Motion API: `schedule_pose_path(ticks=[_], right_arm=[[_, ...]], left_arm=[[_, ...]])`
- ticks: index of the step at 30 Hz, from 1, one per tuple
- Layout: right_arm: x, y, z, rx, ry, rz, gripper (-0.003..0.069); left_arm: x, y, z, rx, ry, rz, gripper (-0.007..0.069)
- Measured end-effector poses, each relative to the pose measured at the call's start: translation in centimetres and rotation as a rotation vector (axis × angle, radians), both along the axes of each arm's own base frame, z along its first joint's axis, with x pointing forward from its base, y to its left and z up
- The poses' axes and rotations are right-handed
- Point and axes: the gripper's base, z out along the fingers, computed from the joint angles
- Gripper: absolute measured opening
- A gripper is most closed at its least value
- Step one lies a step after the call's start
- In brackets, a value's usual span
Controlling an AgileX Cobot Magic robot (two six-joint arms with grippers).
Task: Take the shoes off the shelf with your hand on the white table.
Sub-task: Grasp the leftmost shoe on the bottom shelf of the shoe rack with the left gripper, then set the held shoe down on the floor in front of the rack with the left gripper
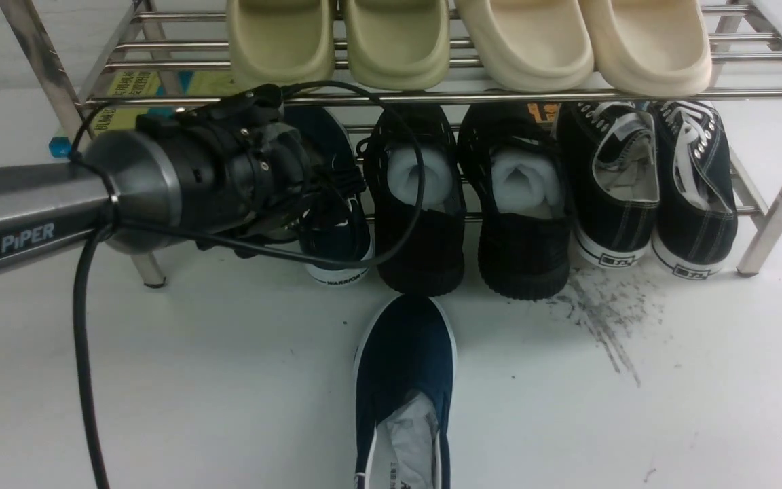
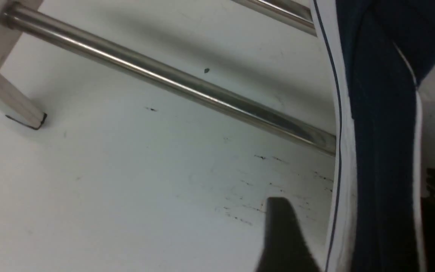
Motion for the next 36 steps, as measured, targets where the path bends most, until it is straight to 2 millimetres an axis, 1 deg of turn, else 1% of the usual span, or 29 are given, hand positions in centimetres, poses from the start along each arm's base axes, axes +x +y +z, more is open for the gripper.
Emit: schedule_pose_path(ticks=[1,2,4,5,7,10,12,14,15,16,17,18,19,21,22,23,24,30,32,34,36], right_arm=[[0.0,0.0,0.0,0.000,0.000,0.000,0.0240],[0.0,0.0,0.0,0.000,0.000,0.000,0.0240],[0.0,0.0,0.0,0.000,0.000,0.000,0.0240],[0.0,0.0,0.0,0.000,0.000,0.000,0.0240],[0.0,0.0,0.0,0.000,0.000,0.000,0.0240],[0.0,0.0,0.0,0.000,0.000,0.000,0.0240],[0.0,0.0,0.0,0.000,0.000,0.000,0.0240],[0.0,0.0,0.0,0.000,0.000,0.000,0.0240],[0.0,0.0,0.0,0.000,0.000,0.000,0.0240],[0.0,0.0,0.0,0.000,0.000,0.000,0.0240],[0.0,0.0,0.0,0.000,0.000,0.000,0.0240],[0.0,0.0,0.0,0.000,0.000,0.000,0.0240],[0.0,0.0,0.0,0.000,0.000,0.000,0.0240],[0.0,0.0,0.0,0.000,0.000,0.000,0.0240],[0.0,0.0,0.0,0.000,0.000,0.000,0.0240],[0.0,0.0,0.0,0.000,0.000,0.000,0.0240],[0.0,0.0,0.0,0.000,0.000,0.000,0.0240],[0.0,0.0,0.0,0.000,0.000,0.000,0.0240],[0.0,0.0,0.0,0.000,0.000,0.000,0.0240],[0.0,0.0,0.0,0.000,0.000,0.000,0.0240],[0.0,0.0,0.0,0.000,0.000,0.000,0.0240]], left_arm=[[0.0,0.0,-0.1,0.001,0.001,0.000,0.0395],[0.1,0.0,-0.2,-0.003,0.003,0.003,0.0319],[0.1,-0.1,-0.2,-0.009,0.002,0.007,0.0192],[0.1,-0.1,-0.2,-0.008,0.001,0.005,0.0114],[0.1,-0.1,-0.2,-0.007,0.001,0.007,0.0044],[-0.1,0.1,0.4,-0.010,-0.004,0.016,0.0026],[-0.5,0.6,1.1,0.001,0.001,0.041,0.0025],[-1.3,1.4,2.4,0.042,0.011,0.061,0.0025],[-1.8,1.9,3.3,0.071,0.015,0.061,0.0025],[-2.0,2.1,3.6,0.081,0.020,0.061,0.0025],[-2.9,2.8,4.7,0.118,0.045,0.061,0.0025],[-3.4,3.2,5.1,0.133,0.067,0.065,0.0025],[-4.4,3.8,6.2,0.161,0.093,0.048,0.0025],[-5.7,4.4,7.3,0.184,0.144,0.022,0.0026],[-5.9,4.5,7.3,0.183,0.158,0.022,0.0026],[-6.6,4.8,8.0,0.188,0.175,-0.002,0.0027],[-7.7,5.1,8.9,0.177,0.203,-0.039,0.0026],[-11.3,5.8,12.3,0.058,0.199,-0.183,0.0026],[-12.4,5.8,13.1,0.017,0.199,-0.230,0.0026],[-13.0,5.6,13.2,-0.010,0.216,-0.275,0.0026],[-13.8,4.7,12.6,-0.026,0.255,-0.347,0.0027]])
